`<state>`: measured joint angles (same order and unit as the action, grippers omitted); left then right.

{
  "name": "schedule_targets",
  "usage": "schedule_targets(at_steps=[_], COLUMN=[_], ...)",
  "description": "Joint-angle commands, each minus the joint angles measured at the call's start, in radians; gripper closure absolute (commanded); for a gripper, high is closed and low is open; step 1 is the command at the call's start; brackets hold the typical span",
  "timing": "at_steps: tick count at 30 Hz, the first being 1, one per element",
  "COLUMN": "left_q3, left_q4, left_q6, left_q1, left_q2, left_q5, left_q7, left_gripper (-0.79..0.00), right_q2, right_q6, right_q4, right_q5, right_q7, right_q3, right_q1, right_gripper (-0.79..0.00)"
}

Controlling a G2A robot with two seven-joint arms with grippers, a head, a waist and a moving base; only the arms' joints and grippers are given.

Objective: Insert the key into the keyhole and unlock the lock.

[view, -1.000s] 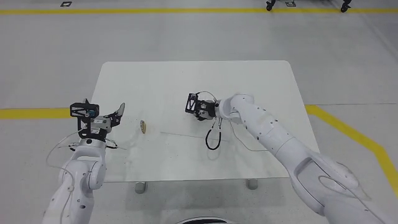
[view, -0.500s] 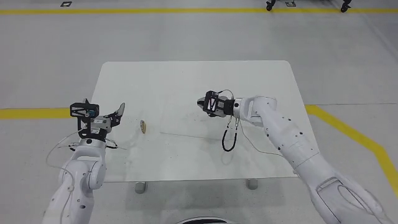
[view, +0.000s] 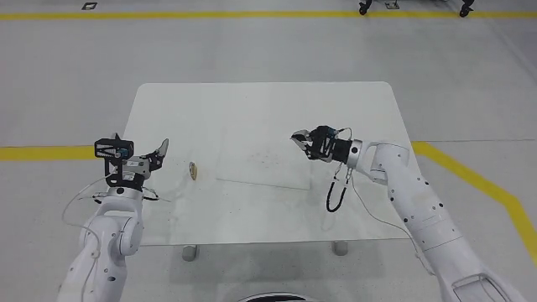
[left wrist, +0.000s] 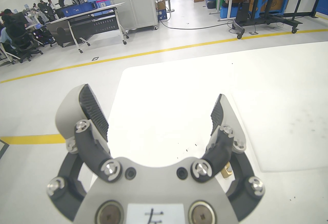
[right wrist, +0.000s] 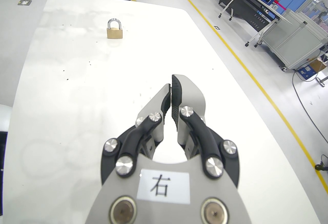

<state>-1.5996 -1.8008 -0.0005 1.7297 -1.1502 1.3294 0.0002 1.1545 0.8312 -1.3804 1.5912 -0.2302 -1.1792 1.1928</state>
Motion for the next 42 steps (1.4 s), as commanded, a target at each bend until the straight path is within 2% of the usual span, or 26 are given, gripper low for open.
schedule_targets(at_steps=[1,3,6,9,11,13,15,18,19,26,28,31,36,38,40,41,42], left_q3=[0.012,0.004,-0.009,-0.017,-0.004,0.018,0.06,0.116,0.126,0.126,0.139,0.175,0.25,0.276,0.288,0.294,0.297], left_q4=[-0.022,-0.045,-0.059,-0.071,-0.063,-0.037,0.009,0.076,0.075,0.075,0.066,0.086,0.166,0.185,0.195,0.2,0.201], left_q6=[-0.042,-0.102,-0.247,-0.382,-0.428,-0.431,-0.388,-0.306,-0.297,-0.297,-0.321,-0.379,-0.459,-0.483,-0.495,-0.501,-0.501], left_q1=[-0.001,-0.005,-0.038,-0.071,-0.106,-0.162,-0.235,-0.351,-0.382,-0.382,-0.368,-0.348,-0.385,-0.4,-0.411,-0.417,-0.42], left_q2=[-0.003,-0.005,-0.006,-0.001,0.004,0.008,0.01,0.011,0.013,0.013,0.011,0.009,0.001,-0.002,-0.004,-0.004,-0.004], left_q5=[-0.078,-0.198,-0.49,-0.759,-0.938,-1.112,-1.275,-1.33,-1.285,-1.285,-1.29,-1.286,-1.281,-1.282,-1.289,-1.294,-1.294], left_q7=[-0.002,-0.046,-0.154,-0.324,-0.475,-0.62,-0.766,-0.881,-0.897,-0.897,-0.879,-0.849,-0.828,-0.814,-0.806,-0.801,-0.799], left_gripper=[-0.785,-0.785,-0.785,-0.785,-0.785,-0.785,-0.785,-0.785,-0.785,-0.785,-0.785,-0.785,-0.785,-0.625,-0.508,-0.416,-0.369], right_q2=[0.002,0.01,0.026,0.045,0.056,0.064,0.067,0.065,0.059,0.05,0.05,0.055,0.049,0.042,0.036,0.031,0.029], right_q6=[-0.022,0.019,0.086,0.168,0.181,0.181,0.181,0.181,0.181,0.181,0.181,0.181,0.181,0.181,0.181,0.181,0.181], right_q4=[0.008,0.021,0.118,0.223,0.277,0.312,0.349,0.387,0.395,0.409,0.405,0.365,0.311,0.312,0.313,0.31,0.308], right_q5=[-0.015,-0.074,-0.173,-0.277,-0.341,-0.411,-0.476,-0.576,-0.59,-0.564,-0.567,-0.661,-0.937,-1.039,-1.117,-1.175,-1.201], right_q7=[0.005,-0.026,-0.105,-0.169,-0.212,-0.256,-0.288,-0.346,-0.364,-0.372,-0.369,-0.334,-0.235,-0.17,-0.113,-0.074,-0.056], right_q3=[0.001,0.036,0.079,0.124,0.155,0.208,0.269,0.356,0.379,0.388,0.39,0.406,0.495,0.523,0.542,0.554,0.559], right_q1=[0.006,-0.001,-0.052,-0.11,-0.136,-0.153,-0.175,-0.21,-0.225,-0.245,-0.242,-0.219,-0.218,-0.232,-0.243,-0.252,-0.255], right_gripper=[0.0,0.0,0.0,0.0,0.0,0.0,0.0,0.0,0.0,0.0,0.0,0.0,0.0,0.0,0.0,0.0,0.0])
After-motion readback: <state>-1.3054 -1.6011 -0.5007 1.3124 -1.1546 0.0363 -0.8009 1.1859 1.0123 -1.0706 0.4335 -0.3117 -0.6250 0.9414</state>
